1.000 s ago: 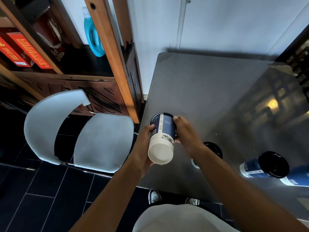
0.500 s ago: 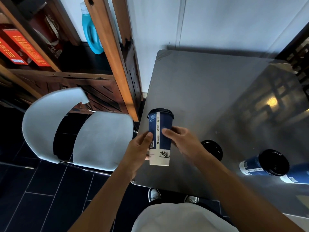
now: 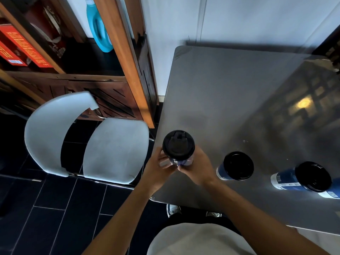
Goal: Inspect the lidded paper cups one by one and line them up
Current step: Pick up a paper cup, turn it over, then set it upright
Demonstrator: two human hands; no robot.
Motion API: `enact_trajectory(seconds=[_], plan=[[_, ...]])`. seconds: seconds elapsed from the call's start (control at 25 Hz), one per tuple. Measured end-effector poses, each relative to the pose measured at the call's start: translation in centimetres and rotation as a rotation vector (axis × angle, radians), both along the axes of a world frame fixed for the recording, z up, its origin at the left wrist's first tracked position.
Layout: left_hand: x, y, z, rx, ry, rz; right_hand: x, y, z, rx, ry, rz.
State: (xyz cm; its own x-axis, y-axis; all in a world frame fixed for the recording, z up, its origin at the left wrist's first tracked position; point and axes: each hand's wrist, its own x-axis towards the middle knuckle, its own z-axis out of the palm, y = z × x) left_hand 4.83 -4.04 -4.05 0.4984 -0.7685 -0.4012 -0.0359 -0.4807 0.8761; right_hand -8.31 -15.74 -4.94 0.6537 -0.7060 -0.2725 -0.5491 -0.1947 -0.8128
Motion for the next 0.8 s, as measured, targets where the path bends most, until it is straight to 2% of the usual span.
enact_trajectory(seconds=[0.12, 0.28, 0.52, 0.8], plan=[[1.0, 0.0, -1.9, 0.030, -0.072, 0.047, 1.4, 0.8, -2.7, -0.060, -0.007, -0.017], [2.5, 0.4, -3.4, 0.088, -0.146, 0.059, 3.3, 1.1, -4.2, -0.031, -0.035, -0.012], [3.4, 1.2, -5.1, 0.110, -0.130, 0.055, 4.0, 1.6, -5.9, 0.028, 0.014, 0.029], [3.0, 1.2, -6.2, 0.171, -0.098, 0.085, 4.3, 2.4, -6.0, 0.080, -0.038, -0.028]])
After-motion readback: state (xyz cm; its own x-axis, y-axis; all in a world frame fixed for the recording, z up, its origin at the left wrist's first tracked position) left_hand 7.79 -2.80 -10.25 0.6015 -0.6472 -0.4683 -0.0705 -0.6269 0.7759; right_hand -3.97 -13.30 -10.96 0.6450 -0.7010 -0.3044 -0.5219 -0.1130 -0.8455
